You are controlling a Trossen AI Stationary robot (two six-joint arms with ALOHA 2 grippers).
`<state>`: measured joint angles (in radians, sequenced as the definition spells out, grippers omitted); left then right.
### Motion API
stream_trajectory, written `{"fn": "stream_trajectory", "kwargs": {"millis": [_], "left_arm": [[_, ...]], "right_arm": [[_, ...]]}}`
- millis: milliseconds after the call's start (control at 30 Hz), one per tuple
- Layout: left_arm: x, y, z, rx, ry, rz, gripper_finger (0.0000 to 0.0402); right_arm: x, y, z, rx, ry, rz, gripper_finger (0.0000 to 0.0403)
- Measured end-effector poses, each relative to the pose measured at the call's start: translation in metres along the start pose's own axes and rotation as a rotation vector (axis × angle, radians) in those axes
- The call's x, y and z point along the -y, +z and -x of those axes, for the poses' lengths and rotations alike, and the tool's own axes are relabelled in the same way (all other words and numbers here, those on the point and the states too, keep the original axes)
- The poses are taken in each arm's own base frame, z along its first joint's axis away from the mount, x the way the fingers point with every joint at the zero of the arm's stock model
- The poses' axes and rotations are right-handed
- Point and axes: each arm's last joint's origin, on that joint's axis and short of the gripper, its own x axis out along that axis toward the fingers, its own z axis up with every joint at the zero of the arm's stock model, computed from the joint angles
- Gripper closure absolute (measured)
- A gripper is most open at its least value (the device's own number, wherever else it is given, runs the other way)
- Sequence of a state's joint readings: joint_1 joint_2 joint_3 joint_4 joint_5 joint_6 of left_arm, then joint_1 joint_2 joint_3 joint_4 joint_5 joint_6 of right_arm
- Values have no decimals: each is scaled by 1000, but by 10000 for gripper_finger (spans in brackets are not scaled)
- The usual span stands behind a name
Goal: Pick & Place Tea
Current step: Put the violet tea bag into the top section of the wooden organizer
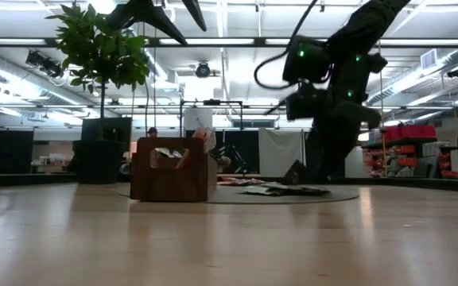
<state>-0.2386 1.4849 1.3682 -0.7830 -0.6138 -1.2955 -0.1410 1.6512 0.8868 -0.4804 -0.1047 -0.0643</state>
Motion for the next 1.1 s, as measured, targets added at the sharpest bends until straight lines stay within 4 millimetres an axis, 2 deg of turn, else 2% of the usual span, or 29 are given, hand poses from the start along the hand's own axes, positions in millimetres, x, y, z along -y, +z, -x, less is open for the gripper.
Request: {"fn": "stream_trajectory", "kwargs": {"millis": [267,500,633,767,967,1100], "left_arm": [[0,0,0,1,-1,-24,223],[5,5,-2,14,-46,28,223],[7,19,-10,20,-95,150,223],[6,36,-19,21,-125,242,223],[-1,63,-35,-103,-196,318,223],[-5,74,-41,-212,-261,316,223]], "right_arm": [[-6,-2,43,95,-45,-8,402],[-31,1,92,280,-121,96,403],[-45,5,119,383,-232,172,403],[-59,12,137,439,-326,267,403],[-74,20,153,479,-421,382,403],[-80,23,162,495,-481,430,403]]}}
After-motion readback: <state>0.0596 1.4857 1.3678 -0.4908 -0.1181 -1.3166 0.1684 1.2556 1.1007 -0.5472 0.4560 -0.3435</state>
